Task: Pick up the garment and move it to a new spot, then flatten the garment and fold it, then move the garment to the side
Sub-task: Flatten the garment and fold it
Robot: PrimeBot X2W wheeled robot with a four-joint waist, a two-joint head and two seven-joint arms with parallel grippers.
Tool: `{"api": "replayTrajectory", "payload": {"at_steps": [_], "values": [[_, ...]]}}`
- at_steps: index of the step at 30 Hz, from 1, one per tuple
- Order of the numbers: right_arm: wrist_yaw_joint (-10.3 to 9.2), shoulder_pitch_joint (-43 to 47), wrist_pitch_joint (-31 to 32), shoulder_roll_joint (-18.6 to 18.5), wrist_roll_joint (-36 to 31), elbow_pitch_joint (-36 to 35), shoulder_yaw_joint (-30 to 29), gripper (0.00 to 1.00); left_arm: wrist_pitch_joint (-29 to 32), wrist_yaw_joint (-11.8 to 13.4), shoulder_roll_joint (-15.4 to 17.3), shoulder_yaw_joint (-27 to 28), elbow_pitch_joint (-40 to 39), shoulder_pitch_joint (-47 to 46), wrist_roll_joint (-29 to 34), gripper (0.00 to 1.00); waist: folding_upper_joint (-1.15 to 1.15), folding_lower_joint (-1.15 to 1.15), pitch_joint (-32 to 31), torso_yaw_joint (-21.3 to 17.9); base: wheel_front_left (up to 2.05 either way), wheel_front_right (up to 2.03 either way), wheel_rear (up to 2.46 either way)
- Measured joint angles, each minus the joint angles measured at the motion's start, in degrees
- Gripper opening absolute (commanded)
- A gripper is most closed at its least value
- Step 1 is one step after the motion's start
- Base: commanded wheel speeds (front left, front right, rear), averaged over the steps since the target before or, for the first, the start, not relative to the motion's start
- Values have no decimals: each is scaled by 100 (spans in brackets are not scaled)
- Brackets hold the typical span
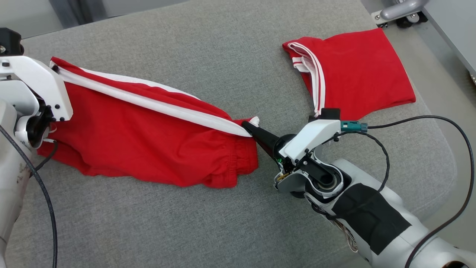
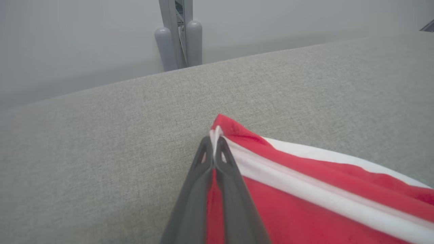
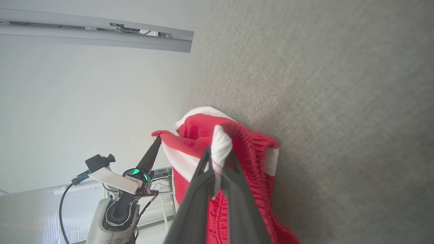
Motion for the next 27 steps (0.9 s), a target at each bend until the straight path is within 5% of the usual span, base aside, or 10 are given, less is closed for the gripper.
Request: {"api": "replayTrajectory", "payload": {"at_steps": [1,2,3,5,19,27], "values": [[0,-44,-38,3,65,12,58,0,-21,-10,-8,-22,98,-37,20,0,0,0,23,-15,0,0,0],[0,-93,-79,3,148,19,132,20,-29,-26,-18,-57,181,-60,52,0,0,0,44,-28,0,0,0],[0,-126,-122,7,205,25,198,100,-34,-26,-36,-92,289,-79,74,13,0,0,63,-39,0,0,0],[0,-181,-213,-1,253,51,328,100,-38,-21,-58,-172,453,-145,171,100,0,0,101,-52,0,0,0],[0,-381,-679,-70,266,286,508,100,-1433,-55,-316,43,966,-490,142,100,0,0,-54,75,0,0,0],[0,-379,-1815,-925,-1140,378,971,100,-2551,-436,-539,126,1135,-332,18,100,0,0,-597,345,0,0,0]]}}
